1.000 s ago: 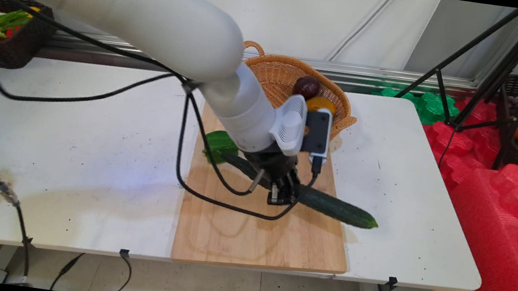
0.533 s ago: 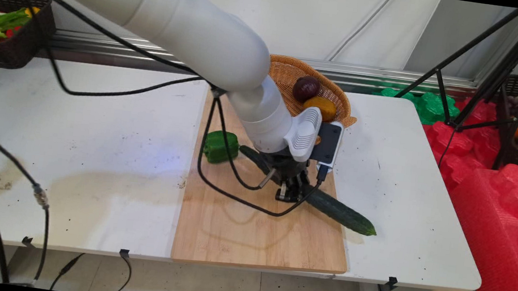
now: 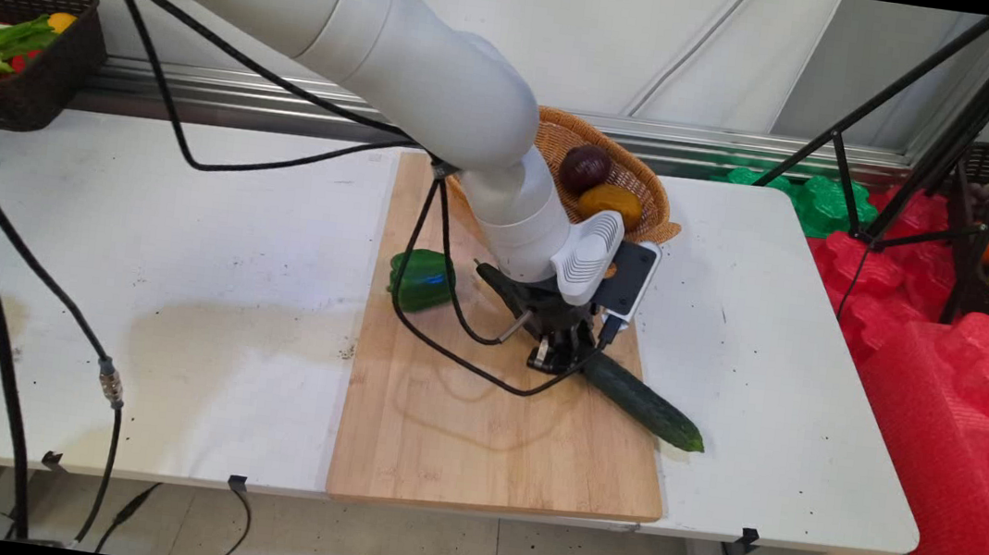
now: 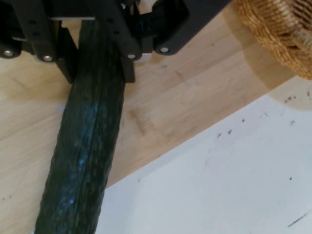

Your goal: Place the picked object on the cutting board

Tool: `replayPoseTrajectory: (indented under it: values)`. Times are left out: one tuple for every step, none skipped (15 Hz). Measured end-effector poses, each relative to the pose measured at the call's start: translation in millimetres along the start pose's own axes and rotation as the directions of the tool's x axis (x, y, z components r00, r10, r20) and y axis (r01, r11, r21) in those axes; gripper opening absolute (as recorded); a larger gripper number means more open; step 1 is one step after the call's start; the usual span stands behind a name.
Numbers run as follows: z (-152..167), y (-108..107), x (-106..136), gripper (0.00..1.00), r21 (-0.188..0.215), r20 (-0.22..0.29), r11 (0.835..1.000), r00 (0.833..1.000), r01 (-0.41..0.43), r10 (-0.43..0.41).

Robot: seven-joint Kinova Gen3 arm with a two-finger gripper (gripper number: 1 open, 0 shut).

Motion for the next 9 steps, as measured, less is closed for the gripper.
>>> replayPoseTrajectory:
  values:
    - [1,-3,-1,0.00,-0.002,0.001,1.000,1.000,-0.015,0.015]
    - [2,-4,-2,0.00,-0.002,0.001,1.000,1.000,-0.023,0.023]
    - [2,-6,-3,0.00,-0.002,0.003,0.999,0.999,-0.035,0.035]
    - [1,-7,-4,1.00,-0.002,0.003,0.999,0.999,-0.043,0.043]
    - [0,-9,-5,1.00,-0.001,0.004,0.999,0.999,-0.052,0.052]
    - [-2,-10,-5,1.00,-0.001,0.004,0.998,0.998,-0.059,0.059]
    - [-3,-10,-6,1.00,0.000,0.004,0.998,0.998,-0.063,0.063]
    - [-6,-11,-6,1.00,0.002,0.003,0.998,0.998,-0.065,0.065]
    - [-9,-12,-6,1.00,0.006,0.001,0.998,0.998,-0.066,0.066]
